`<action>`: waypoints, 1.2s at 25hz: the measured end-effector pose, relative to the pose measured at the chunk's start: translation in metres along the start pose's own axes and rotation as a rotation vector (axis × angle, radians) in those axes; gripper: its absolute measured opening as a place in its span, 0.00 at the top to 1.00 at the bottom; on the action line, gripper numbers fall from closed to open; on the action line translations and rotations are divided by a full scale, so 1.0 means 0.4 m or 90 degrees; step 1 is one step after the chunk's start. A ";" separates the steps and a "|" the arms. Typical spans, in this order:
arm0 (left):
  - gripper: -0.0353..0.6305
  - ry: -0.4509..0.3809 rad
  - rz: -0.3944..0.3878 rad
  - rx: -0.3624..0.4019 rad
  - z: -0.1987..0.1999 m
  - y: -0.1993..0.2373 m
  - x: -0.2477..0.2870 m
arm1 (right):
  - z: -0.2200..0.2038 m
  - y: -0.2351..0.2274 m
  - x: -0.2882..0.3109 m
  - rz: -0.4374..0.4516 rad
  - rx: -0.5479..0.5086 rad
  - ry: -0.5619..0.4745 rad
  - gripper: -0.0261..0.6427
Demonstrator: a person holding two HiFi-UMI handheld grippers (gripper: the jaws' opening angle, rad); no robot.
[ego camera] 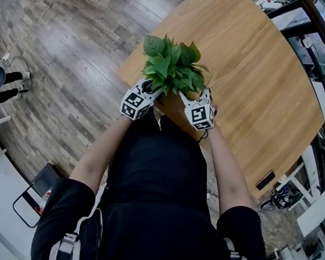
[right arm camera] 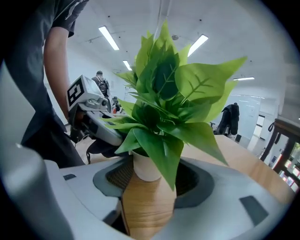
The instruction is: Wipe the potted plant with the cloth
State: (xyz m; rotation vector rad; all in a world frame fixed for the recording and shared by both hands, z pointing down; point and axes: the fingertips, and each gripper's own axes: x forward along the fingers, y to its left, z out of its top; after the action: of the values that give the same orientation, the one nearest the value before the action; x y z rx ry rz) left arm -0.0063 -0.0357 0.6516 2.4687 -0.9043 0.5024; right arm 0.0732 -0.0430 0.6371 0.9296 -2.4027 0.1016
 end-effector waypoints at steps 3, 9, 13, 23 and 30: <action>0.71 0.005 -0.024 0.002 -0.017 -0.037 -0.005 | 0.003 0.004 0.005 -0.021 0.016 -0.001 0.58; 0.71 -0.002 -0.111 -0.038 -0.017 -0.135 -0.038 | 0.007 0.027 -0.006 -0.054 0.073 -0.003 0.58; 0.71 -0.014 -0.152 -0.038 -0.017 -0.190 -0.056 | -0.004 0.043 -0.054 -0.087 0.136 -0.013 0.58; 0.73 -0.056 -0.260 0.065 0.025 -0.271 -0.295 | 0.194 0.255 -0.276 -0.253 0.279 -0.139 0.83; 0.75 -0.116 -0.252 0.069 0.145 -0.269 -0.544 | 0.401 0.386 -0.415 -0.378 0.342 -0.221 0.93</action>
State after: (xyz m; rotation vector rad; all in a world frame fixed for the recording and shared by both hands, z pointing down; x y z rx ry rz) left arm -0.0793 0.1164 0.4678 2.7327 -0.4388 0.1956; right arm -0.0010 0.1316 0.4344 2.0136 -2.3193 0.3988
